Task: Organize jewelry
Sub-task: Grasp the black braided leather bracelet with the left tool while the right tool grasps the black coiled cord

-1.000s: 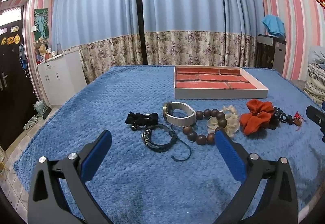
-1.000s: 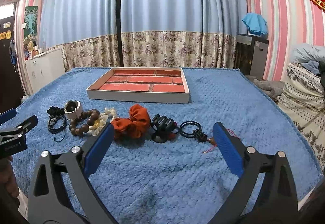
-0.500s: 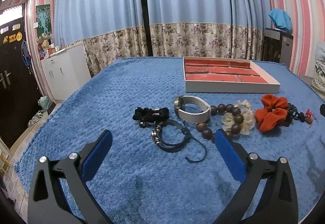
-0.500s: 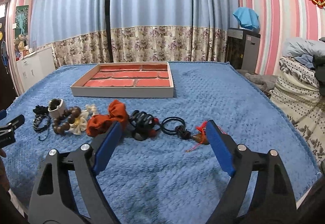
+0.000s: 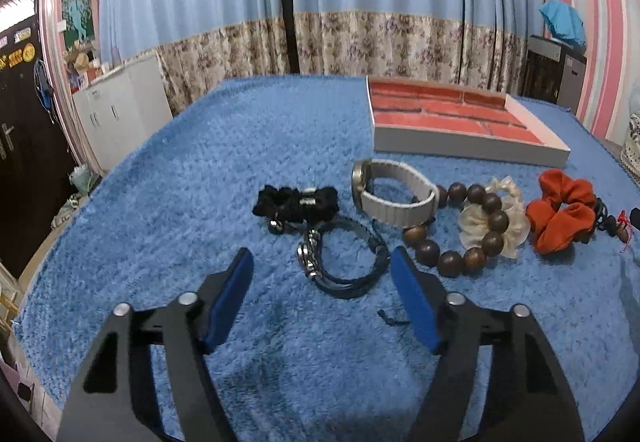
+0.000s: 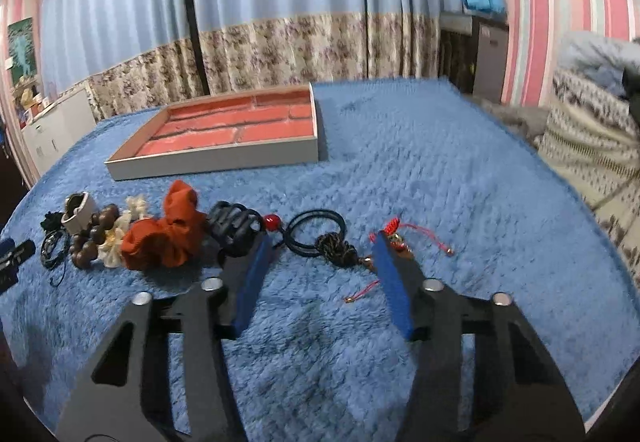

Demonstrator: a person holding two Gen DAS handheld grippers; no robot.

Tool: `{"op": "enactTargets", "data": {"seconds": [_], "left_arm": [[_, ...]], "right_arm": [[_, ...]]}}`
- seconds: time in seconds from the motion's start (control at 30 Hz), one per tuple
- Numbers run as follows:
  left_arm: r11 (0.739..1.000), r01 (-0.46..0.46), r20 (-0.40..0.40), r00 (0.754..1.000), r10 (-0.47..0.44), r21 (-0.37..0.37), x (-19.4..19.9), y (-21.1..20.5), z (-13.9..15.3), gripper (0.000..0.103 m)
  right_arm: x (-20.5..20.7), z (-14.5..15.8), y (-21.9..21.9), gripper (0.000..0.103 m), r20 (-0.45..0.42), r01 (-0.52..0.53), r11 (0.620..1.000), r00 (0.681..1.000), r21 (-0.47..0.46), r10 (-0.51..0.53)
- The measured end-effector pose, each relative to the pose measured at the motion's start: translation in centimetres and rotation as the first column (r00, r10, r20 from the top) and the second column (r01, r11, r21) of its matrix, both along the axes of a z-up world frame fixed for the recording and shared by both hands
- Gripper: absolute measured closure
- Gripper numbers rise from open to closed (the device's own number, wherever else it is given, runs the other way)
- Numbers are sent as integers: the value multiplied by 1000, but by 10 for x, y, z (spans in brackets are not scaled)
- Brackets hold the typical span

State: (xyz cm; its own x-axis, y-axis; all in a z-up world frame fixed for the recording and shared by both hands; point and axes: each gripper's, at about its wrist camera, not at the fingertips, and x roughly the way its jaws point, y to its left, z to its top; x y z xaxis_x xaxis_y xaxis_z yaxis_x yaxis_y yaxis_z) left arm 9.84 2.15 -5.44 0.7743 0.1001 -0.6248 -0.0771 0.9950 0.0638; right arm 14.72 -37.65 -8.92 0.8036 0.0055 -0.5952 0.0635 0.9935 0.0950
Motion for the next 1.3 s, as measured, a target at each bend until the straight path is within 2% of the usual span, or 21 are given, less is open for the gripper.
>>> {"op": "enactTargets", "data": {"seconds": [0.13, 0.43, 0.5, 0.67, 0.83, 0.93, 1.0, 1.1, 1.3], "left_arm": [[1000, 7, -30, 1000, -7, -10, 10, 1, -5, 43], [999, -8, -118, 993, 2, -49, 33, 12, -16, 48], [998, -7, -131, 991, -1, -56, 37, 13, -19, 53], [997, -5, -165, 986, -8, -79, 44, 16, -26, 54], [995, -9, -181, 983, -9, -100, 50, 20, -28, 57], [995, -18, -178, 984, -1, -102, 50, 22, -28, 67], [993, -25, -172, 985, 5, -116, 49, 25, -27, 79], [991, -27, -163, 987, 6, -129, 48, 26, -26, 88], [993, 2, -106, 994, -14, -118, 35, 21, -14, 89]], "right_arm": [[16, -5, -4, 67, -42, 0, 1000, 999, -2, 0], [41, -22, -3, 68, -131, -18, 1000, 991, -10, 16], [45, -27, -4, 70, -153, -14, 1000, 988, -9, 12], [54, -34, -8, 73, -189, -1, 1000, 982, -6, 0], [53, -35, -10, 78, -184, 6, 1000, 983, 4, -5], [51, -32, -10, 81, -174, 6, 1000, 985, 2, -6], [50, -31, -9, 83, -164, 4, 1000, 987, 1, -4], [46, -28, -10, 84, -146, -1, 1000, 989, 0, 1], [29, -17, -9, 84, -101, -22, 1000, 995, 12, 23]]}}
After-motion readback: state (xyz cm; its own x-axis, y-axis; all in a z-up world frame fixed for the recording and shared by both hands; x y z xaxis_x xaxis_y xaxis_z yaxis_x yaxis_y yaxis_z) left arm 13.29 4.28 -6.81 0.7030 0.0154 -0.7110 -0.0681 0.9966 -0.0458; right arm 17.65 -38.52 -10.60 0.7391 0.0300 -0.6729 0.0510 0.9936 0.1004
